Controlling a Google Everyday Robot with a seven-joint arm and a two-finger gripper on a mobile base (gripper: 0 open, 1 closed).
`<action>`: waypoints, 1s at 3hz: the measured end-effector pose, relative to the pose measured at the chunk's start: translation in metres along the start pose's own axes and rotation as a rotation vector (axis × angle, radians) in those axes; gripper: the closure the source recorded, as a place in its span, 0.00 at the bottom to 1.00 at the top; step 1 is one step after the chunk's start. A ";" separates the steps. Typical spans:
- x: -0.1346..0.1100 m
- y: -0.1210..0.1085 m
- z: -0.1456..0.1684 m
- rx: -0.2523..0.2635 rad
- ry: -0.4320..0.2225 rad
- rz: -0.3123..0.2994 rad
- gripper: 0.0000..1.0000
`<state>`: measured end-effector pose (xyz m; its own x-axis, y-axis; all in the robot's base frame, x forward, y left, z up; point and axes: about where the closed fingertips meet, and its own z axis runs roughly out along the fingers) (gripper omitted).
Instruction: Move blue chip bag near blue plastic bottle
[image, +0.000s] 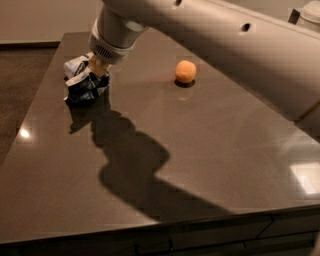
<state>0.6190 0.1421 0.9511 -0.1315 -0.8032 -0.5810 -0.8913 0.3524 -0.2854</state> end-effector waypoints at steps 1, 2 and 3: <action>-0.011 -0.012 0.024 0.030 -0.004 0.009 1.00; -0.010 -0.027 0.039 0.061 0.010 0.026 0.82; -0.006 -0.041 0.046 0.088 0.023 0.034 0.59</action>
Offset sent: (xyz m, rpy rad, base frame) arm 0.0679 0.0152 -0.0253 -0.0158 -0.0470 -0.1052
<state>0.6764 0.1547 0.9316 -0.1723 -0.8004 -0.5741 -0.8445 0.4201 -0.3322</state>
